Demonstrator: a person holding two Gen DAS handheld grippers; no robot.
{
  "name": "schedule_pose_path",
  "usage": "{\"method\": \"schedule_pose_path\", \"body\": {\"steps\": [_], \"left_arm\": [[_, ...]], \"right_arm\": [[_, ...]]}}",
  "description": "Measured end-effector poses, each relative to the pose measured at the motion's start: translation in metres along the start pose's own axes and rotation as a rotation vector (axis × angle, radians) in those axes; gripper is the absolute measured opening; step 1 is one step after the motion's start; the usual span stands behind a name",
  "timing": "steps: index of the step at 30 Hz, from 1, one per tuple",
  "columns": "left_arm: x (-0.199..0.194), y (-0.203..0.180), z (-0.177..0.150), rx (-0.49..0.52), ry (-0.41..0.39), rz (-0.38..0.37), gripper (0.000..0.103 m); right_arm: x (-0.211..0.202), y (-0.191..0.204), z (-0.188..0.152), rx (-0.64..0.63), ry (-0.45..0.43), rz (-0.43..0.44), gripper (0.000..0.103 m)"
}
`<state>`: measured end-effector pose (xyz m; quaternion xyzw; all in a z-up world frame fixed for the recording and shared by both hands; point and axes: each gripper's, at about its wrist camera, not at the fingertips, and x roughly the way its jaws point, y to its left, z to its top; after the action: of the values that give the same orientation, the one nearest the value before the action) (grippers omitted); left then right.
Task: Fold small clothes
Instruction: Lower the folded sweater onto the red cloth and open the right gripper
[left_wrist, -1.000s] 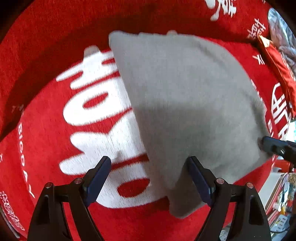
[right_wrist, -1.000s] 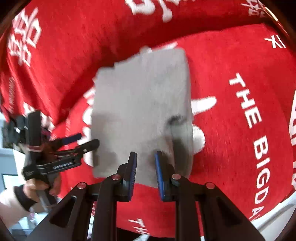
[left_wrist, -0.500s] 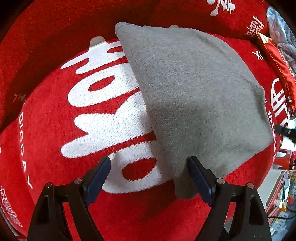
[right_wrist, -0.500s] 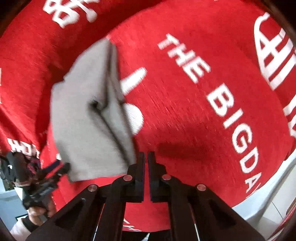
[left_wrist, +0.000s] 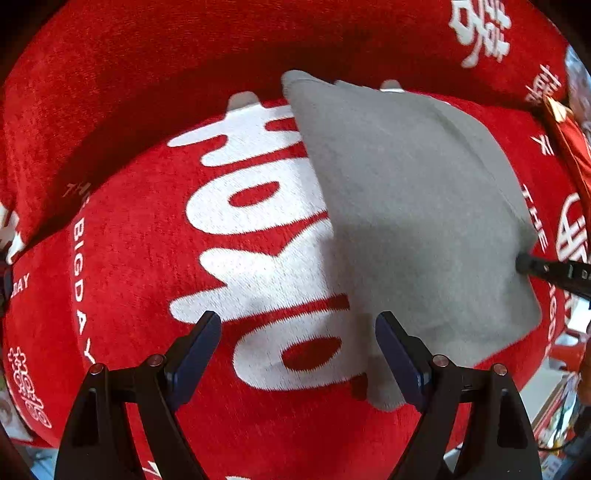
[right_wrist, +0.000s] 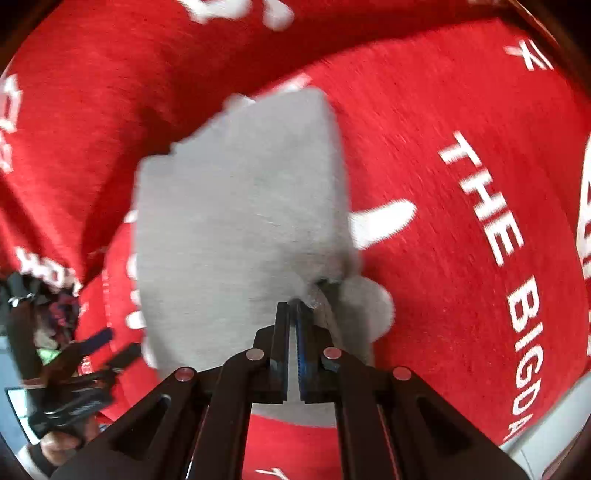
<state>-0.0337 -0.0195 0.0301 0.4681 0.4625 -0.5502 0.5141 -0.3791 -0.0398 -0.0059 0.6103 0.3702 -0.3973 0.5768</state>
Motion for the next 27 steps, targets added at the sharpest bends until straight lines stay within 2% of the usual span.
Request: {"method": "schedule_pose_path", "body": {"steps": [4, 7, 8, 9, 14, 24, 27], "left_arm": [[0.002, -0.003, -0.001, -0.019, 0.001, 0.002, 0.086], [0.004, -0.006, 0.001, -0.024, 0.001, 0.004, 0.086], [0.003, -0.008, 0.002, -0.025, -0.001, 0.005, 0.086], [0.003, -0.009, 0.003, -0.025, -0.002, 0.005, 0.086], [-0.001, -0.016, 0.007, -0.023, -0.012, 0.014, 0.086], [0.000, -0.025, 0.014, -0.035, -0.012, 0.044, 0.086], [0.000, -0.027, 0.016, -0.039, -0.013, 0.048, 0.087]], "right_arm": [[-0.005, -0.020, 0.002, 0.075, 0.020, 0.075, 0.000], [-0.013, -0.020, 0.001, 0.034, 0.031, 0.045, 0.000], [-0.016, -0.021, 0.001, 0.023, 0.032, 0.019, 0.004], [-0.019, -0.022, 0.001, 0.017, 0.034, -0.003, 0.004], [-0.036, -0.042, 0.003, 0.084, 0.036, 0.047, 0.004], [-0.041, -0.043, 0.011, 0.040, 0.036, 0.038, 0.006], [-0.037, -0.040, 0.013, 0.030, 0.043, 0.043, 0.013]]}}
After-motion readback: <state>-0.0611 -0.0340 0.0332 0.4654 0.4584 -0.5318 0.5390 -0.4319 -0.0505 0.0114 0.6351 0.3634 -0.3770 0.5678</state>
